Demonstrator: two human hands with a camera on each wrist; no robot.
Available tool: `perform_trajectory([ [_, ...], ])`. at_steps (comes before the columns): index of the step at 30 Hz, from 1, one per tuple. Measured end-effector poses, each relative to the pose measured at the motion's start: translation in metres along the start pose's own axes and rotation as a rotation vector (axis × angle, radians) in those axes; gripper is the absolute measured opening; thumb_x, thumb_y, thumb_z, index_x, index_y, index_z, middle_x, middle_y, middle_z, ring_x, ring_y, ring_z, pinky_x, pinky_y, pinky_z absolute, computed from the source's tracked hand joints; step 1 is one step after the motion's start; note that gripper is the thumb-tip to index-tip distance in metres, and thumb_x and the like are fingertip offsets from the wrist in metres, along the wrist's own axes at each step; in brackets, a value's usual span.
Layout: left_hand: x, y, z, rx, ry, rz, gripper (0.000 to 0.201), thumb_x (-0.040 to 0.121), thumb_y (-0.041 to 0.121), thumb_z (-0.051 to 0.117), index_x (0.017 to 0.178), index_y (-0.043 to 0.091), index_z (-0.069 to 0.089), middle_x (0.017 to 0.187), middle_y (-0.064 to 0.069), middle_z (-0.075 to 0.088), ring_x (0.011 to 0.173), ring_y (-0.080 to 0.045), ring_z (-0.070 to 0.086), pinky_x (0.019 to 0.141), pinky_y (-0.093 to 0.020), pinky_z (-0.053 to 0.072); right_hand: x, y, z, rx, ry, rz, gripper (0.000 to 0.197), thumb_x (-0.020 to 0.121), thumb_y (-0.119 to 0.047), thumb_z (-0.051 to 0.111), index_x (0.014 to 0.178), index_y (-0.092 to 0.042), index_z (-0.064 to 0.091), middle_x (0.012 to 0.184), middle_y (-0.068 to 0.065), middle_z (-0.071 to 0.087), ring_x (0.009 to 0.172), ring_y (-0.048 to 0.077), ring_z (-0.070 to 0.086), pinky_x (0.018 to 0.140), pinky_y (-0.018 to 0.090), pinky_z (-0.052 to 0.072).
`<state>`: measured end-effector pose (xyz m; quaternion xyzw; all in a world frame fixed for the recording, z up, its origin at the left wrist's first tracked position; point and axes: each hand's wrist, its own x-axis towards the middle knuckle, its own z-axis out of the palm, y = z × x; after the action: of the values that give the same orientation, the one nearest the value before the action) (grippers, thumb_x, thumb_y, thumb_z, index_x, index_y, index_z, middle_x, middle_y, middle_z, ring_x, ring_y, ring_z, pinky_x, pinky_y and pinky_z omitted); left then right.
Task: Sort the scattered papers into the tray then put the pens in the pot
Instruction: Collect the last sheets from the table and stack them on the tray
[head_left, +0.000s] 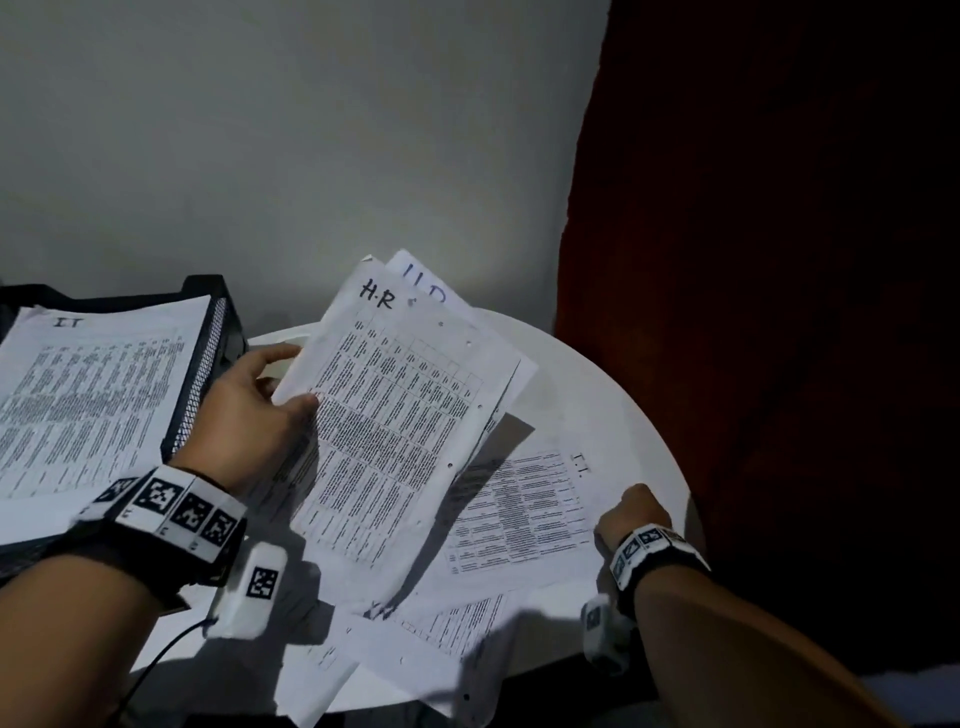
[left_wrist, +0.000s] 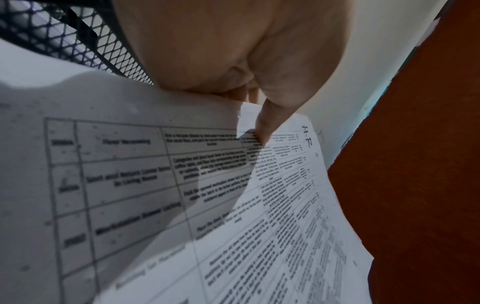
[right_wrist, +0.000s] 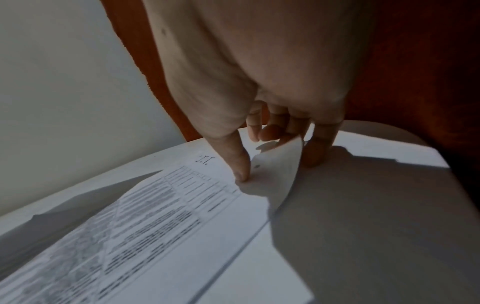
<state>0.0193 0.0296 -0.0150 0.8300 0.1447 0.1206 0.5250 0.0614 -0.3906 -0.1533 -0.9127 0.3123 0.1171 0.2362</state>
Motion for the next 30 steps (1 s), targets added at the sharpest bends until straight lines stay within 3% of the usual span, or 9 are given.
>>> perform_trajectory([
  [2, -0.002, 0.002, 0.001, 0.006, -0.012, 0.007, 0.045, 0.086, 0.01, 0.076, 0.121, 0.034, 0.063, 0.092, 0.002, 0.073, 0.083, -0.02, 0.072, 0.071, -0.032, 0.056, -0.005, 0.003, -0.003, 0.063, 0.053, -0.034, 0.04, 0.092, -0.013, 0.061, 0.131, -0.01, 0.053, 0.132, 0.018, 0.06, 0.12, 0.033, 0.06, 0.089, 0.032, 0.045],
  [5, -0.007, 0.008, 0.003, 0.06, -0.015, 0.014, 0.018, 0.091, 0.01, 0.07, 0.103, 0.024, 0.07, 0.082, 0.007, 0.07, 0.074, -0.019, 0.067, 0.061, -0.022, 0.046, -0.009, 0.007, -0.004, -0.063, -0.072, -0.142, 0.039, 0.103, -0.016, 0.043, 0.14, -0.017, 0.056, 0.144, 0.006, 0.059, 0.134, 0.024, 0.054, 0.11, 0.031, 0.035],
  [10, -0.007, 0.005, -0.001, 0.07, 0.012, -0.003, 0.007, 0.09, 0.015, 0.071, 0.088, 0.022, 0.072, 0.082, -0.002, 0.073, 0.075, -0.023, 0.069, 0.071, -0.031, 0.055, -0.012, -0.024, -0.032, 0.313, 0.065, -0.092, 0.033, 0.099, -0.015, 0.054, 0.126, -0.003, 0.07, 0.129, 0.018, 0.068, 0.121, 0.033, 0.063, 0.088, 0.028, 0.049],
  [15, -0.003, 0.002, -0.01, 0.092, 0.1, -0.002, 0.013, 0.091, 0.018, 0.068, 0.101, 0.019, 0.074, 0.087, -0.003, 0.072, 0.08, -0.024, 0.066, 0.073, -0.03, 0.051, -0.033, -0.072, -0.094, 0.7, 0.23, -0.43, 0.015, 0.094, -0.01, 0.065, 0.08, -0.016, 0.063, 0.077, 0.003, 0.058, 0.075, 0.022, 0.055, 0.069, 0.03, 0.041],
  [18, -0.003, 0.007, -0.013, 0.115, 0.138, 0.025, 0.013, 0.093, 0.017, 0.064, 0.102, 0.015, 0.073, 0.079, -0.003, 0.067, 0.075, -0.023, 0.06, 0.066, -0.027, 0.04, -0.061, -0.087, -0.139, 0.729, 0.221, -0.622, 0.014, 0.095, -0.015, 0.066, 0.081, -0.016, 0.066, 0.076, 0.001, 0.068, 0.067, 0.014, 0.061, 0.062, 0.028, 0.05],
  [22, -0.006, 0.014, -0.014, 0.084, 0.128, 0.069, 0.011, 0.094, 0.021, 0.063, 0.097, 0.015, 0.072, 0.079, -0.006, 0.069, 0.079, -0.03, 0.065, 0.071, -0.036, 0.052, -0.095, -0.095, -0.175, 0.787, 0.034, -0.803, 0.012, 0.096, -0.006, 0.067, 0.088, -0.012, 0.072, 0.078, 0.001, 0.075, 0.065, 0.008, 0.068, 0.059, 0.021, 0.055],
  [26, -0.012, 0.022, -0.01, 0.097, 0.068, 0.122, 0.006, 0.094, 0.02, 0.065, 0.094, 0.021, 0.07, 0.076, 0.007, 0.069, 0.069, -0.01, 0.062, 0.063, -0.023, 0.048, -0.106, -0.095, -0.183, 0.852, -0.179, -0.841, 0.018, 0.095, -0.002, 0.065, 0.087, -0.014, 0.074, 0.076, 0.003, 0.075, 0.065, 0.015, 0.068, 0.056, 0.025, 0.054],
  [28, -0.012, 0.022, -0.008, 0.068, 0.034, 0.129, 0.006, 0.094, 0.024, 0.066, 0.091, 0.02, 0.069, 0.078, 0.005, 0.072, 0.073, -0.016, 0.067, 0.069, -0.031, 0.055, -0.106, -0.096, -0.182, 0.902, -0.306, -0.841, 0.004, 0.084, -0.015, 0.078, 0.081, -0.017, 0.077, 0.077, 0.006, 0.075, 0.065, 0.018, 0.068, 0.06, 0.03, 0.054],
  [30, -0.015, 0.023, -0.006, 0.014, -0.012, 0.135, 0.008, 0.092, 0.028, 0.065, 0.096, 0.023, 0.07, 0.084, -0.002, 0.075, 0.081, -0.028, 0.07, 0.076, -0.043, 0.057, -0.101, -0.095, -0.178, 0.875, -0.387, -0.859, 0.036, 0.058, -0.044, 0.092, 0.08, -0.019, 0.079, 0.077, 0.008, 0.074, 0.066, 0.02, 0.068, 0.062, 0.029, 0.055],
])
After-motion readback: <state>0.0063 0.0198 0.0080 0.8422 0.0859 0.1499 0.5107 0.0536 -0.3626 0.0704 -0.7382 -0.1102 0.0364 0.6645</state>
